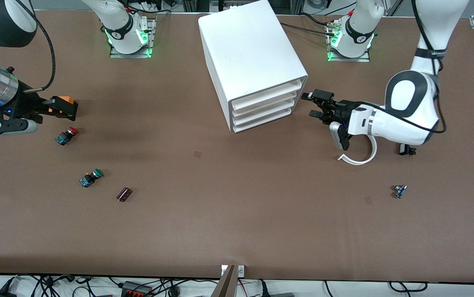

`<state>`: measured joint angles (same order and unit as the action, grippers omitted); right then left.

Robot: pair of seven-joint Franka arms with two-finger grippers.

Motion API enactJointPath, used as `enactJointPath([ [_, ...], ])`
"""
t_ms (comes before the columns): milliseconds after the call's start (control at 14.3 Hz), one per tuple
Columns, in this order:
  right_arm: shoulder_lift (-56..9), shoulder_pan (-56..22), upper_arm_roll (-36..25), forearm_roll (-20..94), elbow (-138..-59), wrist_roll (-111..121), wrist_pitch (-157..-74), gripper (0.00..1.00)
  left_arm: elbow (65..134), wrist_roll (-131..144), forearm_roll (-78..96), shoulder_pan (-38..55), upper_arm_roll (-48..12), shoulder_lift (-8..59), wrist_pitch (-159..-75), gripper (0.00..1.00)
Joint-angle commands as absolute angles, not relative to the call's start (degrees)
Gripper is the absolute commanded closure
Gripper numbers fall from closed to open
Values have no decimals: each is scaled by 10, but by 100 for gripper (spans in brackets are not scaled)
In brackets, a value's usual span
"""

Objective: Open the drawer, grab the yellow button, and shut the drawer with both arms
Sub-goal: 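Reach the left gripper to the bottom drawer handle of the white unit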

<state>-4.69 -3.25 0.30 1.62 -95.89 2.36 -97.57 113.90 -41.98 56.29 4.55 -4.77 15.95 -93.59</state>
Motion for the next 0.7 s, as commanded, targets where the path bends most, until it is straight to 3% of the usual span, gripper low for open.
enactJointPath([
  [0, -52, -37, 2, 23, -950, 18, -968, 0, 1210, -502, 627, 42, -61, 139, -970, 0],
  [209, -51, -35, -1, 23, -947, 18, -969, 0, 1246, -533, 674, 42, -89, 141, -997, 6],
  [628, -53, -32, -3, 23, -944, 19, -971, 0, 1251, -548, 679, 42, -120, 170, -981, 41],
])
